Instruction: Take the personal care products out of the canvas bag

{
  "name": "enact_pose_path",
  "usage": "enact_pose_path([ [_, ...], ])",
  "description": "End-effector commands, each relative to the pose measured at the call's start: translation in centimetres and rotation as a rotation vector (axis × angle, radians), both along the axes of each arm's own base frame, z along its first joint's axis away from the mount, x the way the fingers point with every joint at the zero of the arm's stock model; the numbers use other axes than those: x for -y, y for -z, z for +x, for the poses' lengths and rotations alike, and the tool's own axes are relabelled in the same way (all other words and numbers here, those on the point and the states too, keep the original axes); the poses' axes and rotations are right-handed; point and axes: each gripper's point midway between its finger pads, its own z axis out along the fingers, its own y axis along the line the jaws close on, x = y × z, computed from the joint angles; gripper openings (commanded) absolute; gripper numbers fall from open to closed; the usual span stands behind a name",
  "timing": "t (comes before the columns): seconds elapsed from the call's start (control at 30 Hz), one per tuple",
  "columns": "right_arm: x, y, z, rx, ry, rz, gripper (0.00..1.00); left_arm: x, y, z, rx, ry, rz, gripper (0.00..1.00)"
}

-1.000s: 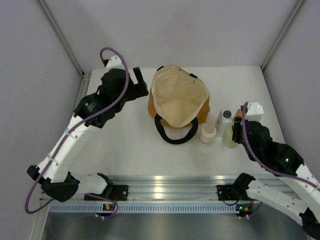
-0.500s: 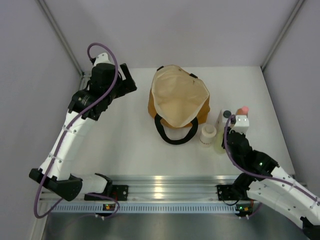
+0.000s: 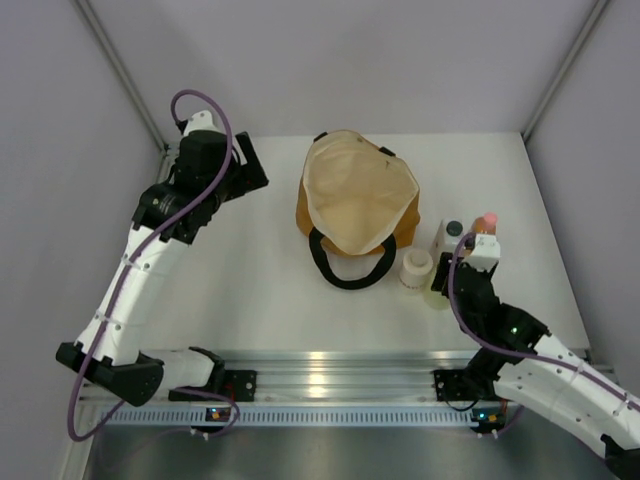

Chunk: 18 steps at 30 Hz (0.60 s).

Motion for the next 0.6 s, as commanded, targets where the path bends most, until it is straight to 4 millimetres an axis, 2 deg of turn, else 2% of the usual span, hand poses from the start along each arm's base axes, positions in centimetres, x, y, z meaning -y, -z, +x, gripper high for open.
enact_pose_path([
  [0.0, -0.8, -5.3, 1.3, 0.134, 0.030, 0.097, 0.63, -1.4, -0.5, -0.3, 0.012, -0.035, 0.020, 0.98],
  [0.03, -0.7, -5.7, 1.3, 0.133, 0.030, 0.087, 0.67, -1.5, -0.4, -0.3, 0.008, -0.038, 0.023, 0.98],
  [0.07, -0.5, -5.9, 1.2, 0.127, 0.028, 0.069, 0.75, -1.8, -0.3, -0.4, 0.004, -0.048, 0.028, 0.98],
  [0.1, -0.4, -7.1, 1.3, 0.137, 0.027, 0.063, 0.79, -2.0, -0.2, -0.4, 0.002, -0.056, 0.030, 0.98],
  [0.17, 0.0, -8.1, 1.0, 0.128, 0.023, 0.034, 0.89, -2.4, 0.1, -0.6, -0.013, -0.071, 0.043, 0.98],
  [0.2, 0.1, -9.9, 1.0, 0.143, 0.018, 0.033, 0.90, -2.9, 0.2, -0.6, -0.017, -0.090, 0.057, 0.98],
  [0.23, 0.2, -10.8, 0.9, 0.146, 0.017, 0.027, 0.92, -3.2, 0.4, -0.7, -0.024, -0.102, 0.068, 0.98],
  [0.27, 0.6, -13.3, 0.8, 0.169, 0.022, 0.042, 0.95, -3.5, 0.6, -0.8, -0.030, -0.117, 0.078, 0.98],
  [0.3, 1.0, -13.1, 0.5, 0.125, 0.021, -0.013, 0.97, -4.4, 1.1, -1.2, -0.050, -0.151, 0.106, 0.98],
  [0.37, 1.4, -14.6, 0.1, 0.106, 0.014, -0.040, 0.99, -5.3, 1.7, -1.8, -0.066, -0.184, 0.135, 0.98],
  [0.4, 1.7, -15.9, -0.5, 0.085, -0.003, -0.059, 1.00, -6.1, 2.7, -2.2, -0.087, -0.215, 0.165, 0.98],
  [0.43, 1.7, -16.7, -0.7, 0.078, -0.019, -0.062, 1.00, -6.7, 2.5, -2.8, -0.073, -0.234, 0.168, 0.98],
  [0.47, 1.5, -18.7, -1.1, 0.089, -0.052, -0.044, 0.99, -7.1, 2.7, -3.2, -0.071, -0.256, 0.170, 0.98],
  [0.53, 2.3, -19.3, -2.2, 0.049, -0.069, -0.073, 0.99, -8.5, 3.1, -4.5, -0.057, -0.301, 0.186, 0.98],
  [0.57, 2.7, -20.9, -2.7, 0.065, -0.073, -0.048, 0.99, -8.8, 3.2, -4.9, -0.054, -0.305, 0.191, 0.98],
])
